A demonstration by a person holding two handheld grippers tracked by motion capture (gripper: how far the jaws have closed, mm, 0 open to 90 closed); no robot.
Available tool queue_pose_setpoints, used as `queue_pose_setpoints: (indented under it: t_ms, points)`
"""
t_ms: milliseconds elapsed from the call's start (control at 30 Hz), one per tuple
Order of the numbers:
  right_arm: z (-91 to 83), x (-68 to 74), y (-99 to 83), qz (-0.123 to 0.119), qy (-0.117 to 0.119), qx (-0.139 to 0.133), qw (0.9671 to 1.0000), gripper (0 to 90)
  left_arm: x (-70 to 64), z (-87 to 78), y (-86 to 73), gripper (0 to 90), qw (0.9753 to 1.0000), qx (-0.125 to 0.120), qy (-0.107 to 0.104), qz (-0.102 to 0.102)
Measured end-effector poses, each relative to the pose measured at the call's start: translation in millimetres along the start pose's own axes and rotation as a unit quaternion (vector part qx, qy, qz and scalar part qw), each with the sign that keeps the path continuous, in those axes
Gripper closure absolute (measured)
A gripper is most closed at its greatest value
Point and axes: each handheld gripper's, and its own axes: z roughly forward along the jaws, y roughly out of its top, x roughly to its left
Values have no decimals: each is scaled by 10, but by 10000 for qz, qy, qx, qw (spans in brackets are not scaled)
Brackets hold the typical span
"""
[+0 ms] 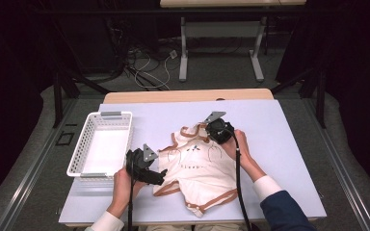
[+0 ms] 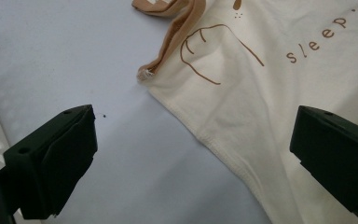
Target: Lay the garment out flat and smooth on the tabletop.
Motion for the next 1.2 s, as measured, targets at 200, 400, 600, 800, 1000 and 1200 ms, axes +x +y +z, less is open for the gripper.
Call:
queue_pose_setpoints:
  t_ms: [200,400,600,800,1000,1200]
  points:
    - [87,-169,111,-105,-286,137,9994,891,-1,2,0,6,10000,-4,-5,0]
    - [296,-309,93,158,-453,452,9978,877,-4,13,-6,6,10000,-7,-36,-18]
    - [414,-441,-59,653,-398,687,9947,759,18,14,-10,7,10000,35,-49,-26]
    - [277,-438,-203,776,105,571,9953,616,-2,26,-4,8,9999,34,-81,-107]
    - [118,-402,-402,833,331,578,9943,531,-14,43,-1,8,9999,65,-91,-104]
    - [95,-415,-581,1014,369,576,9925,618,-21,65,0,10,9998,107,-124,-63]
